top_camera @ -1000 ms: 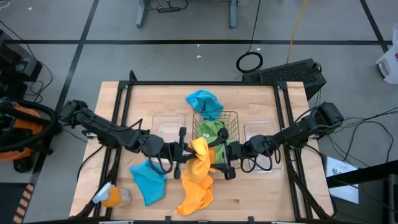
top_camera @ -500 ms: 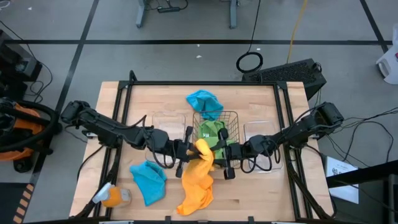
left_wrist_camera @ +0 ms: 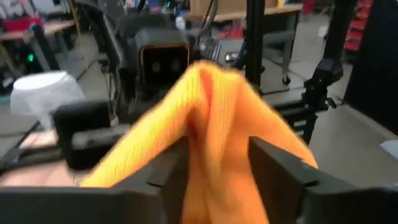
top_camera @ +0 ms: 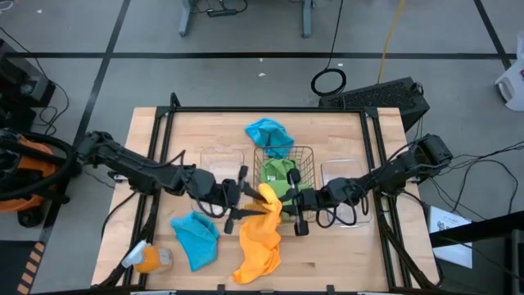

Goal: Sort microfiber towel by color & place in baskets
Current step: Put the top yellow microfiber towel into the left transparent bin

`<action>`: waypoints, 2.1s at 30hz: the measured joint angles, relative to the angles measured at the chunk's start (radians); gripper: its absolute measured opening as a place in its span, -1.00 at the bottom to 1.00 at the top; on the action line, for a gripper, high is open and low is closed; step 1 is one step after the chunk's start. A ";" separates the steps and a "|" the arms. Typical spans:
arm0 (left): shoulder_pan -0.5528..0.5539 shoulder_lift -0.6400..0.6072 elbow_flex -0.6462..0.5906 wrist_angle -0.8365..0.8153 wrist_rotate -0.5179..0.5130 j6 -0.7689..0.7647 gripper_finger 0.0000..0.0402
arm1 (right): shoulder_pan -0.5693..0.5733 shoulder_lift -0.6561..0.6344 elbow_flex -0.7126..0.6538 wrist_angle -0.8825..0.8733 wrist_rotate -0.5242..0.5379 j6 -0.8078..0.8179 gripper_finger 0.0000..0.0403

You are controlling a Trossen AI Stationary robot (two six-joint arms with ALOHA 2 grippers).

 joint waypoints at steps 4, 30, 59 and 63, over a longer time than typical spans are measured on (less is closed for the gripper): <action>-0.032 -0.062 0.000 -0.174 -0.113 -0.088 0.16 | 0.001 -0.003 0.000 0.000 0.027 -0.005 -0.95; -0.135 0.178 0.000 0.069 -0.529 -0.051 0.96 | 0.001 -0.003 0.000 0.006 0.053 -0.013 -0.94; -0.126 0.061 0.000 -0.181 -0.380 -0.004 -0.78 | 0.001 -0.004 0.000 -0.066 0.054 0.133 -0.39; -0.132 0.012 0.000 -0.312 -0.379 -0.078 -0.85 | 0.000 -0.004 -0.001 -0.082 0.058 0.136 -0.14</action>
